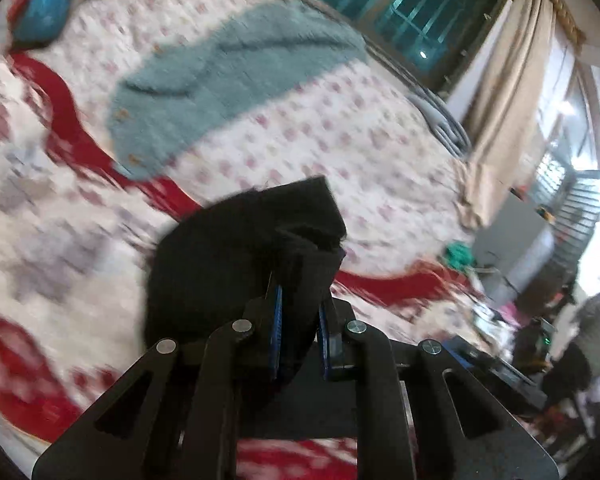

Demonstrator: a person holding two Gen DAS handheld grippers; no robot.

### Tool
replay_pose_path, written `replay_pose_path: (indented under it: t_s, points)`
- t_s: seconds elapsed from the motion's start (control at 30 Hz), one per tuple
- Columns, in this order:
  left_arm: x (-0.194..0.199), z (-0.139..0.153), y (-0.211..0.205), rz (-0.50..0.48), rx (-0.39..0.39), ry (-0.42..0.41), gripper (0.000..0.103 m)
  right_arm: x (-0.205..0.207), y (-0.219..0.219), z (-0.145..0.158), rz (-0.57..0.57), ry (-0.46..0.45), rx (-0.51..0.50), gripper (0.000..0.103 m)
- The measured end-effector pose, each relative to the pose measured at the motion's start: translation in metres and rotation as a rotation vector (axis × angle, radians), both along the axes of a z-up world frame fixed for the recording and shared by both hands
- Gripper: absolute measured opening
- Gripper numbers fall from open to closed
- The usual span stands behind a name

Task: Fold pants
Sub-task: 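Fold the held pants corner over with the left gripper toward the right gripper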

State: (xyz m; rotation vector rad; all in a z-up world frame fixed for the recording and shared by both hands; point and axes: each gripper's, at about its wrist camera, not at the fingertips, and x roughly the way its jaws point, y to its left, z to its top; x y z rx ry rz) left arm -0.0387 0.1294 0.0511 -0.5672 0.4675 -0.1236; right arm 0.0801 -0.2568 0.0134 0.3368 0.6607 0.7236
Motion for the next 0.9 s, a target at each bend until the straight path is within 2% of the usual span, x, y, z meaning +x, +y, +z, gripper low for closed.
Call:
replay_pose_path:
  t_s: [0.1,0.2,0.23,0.3,0.37,0.43,0.5,0.6,0.8,0.83,0.87,0.9]
  points:
    - [0.012,-0.012,-0.028,-0.043,-0.012,0.03,0.013,0.001,-0.001,-0.001,0.002,0.017,0.023,0.054]
    - [0.015,-0.021,-0.049,-0.072,-0.01,0.038,0.013,0.008,0.006,-0.006,0.1,0.087,0.091,0.054]
    - [0.015,-0.022,-0.054,-0.079,-0.003,0.038,0.013,0.014,0.014,-0.012,0.155,0.158,0.177,0.054]
    - [0.011,-0.024,-0.06,-0.085,0.005,0.03,0.013,0.019,0.029,-0.021,0.214,0.241,0.285,0.054]
    - [0.009,-0.026,-0.06,-0.09,0.005,0.03,0.013,0.022,0.043,-0.029,0.236,0.293,0.393,0.058]
    - [0.007,-0.028,-0.057,-0.087,0.012,0.028,0.013,0.025,0.058,-0.037,0.237,0.359,0.522,0.07]
    - [0.004,-0.028,-0.057,-0.089,0.023,0.014,0.013,0.029,0.068,-0.043,0.217,0.405,0.58,0.077]
    - [0.0,-0.026,-0.062,-0.094,0.052,-0.006,0.013,0.032,0.087,-0.045,0.215,0.441,0.547,0.08]
    - [-0.002,-0.023,-0.092,-0.158,0.161,-0.031,0.013,0.031,0.108,-0.03,0.345,0.417,0.5,0.08]
    - [-0.003,-0.023,-0.098,-0.166,0.178,-0.034,0.013,0.033,0.111,-0.027,0.382,0.425,0.449,0.074]
    - [-0.002,-0.024,-0.101,-0.168,0.188,-0.032,0.013,0.034,0.112,-0.027,0.407,0.427,0.411,0.063]
    - [-0.001,-0.025,-0.106,-0.165,0.203,-0.022,0.013,0.036,0.111,-0.029,0.437,0.434,0.391,0.033]
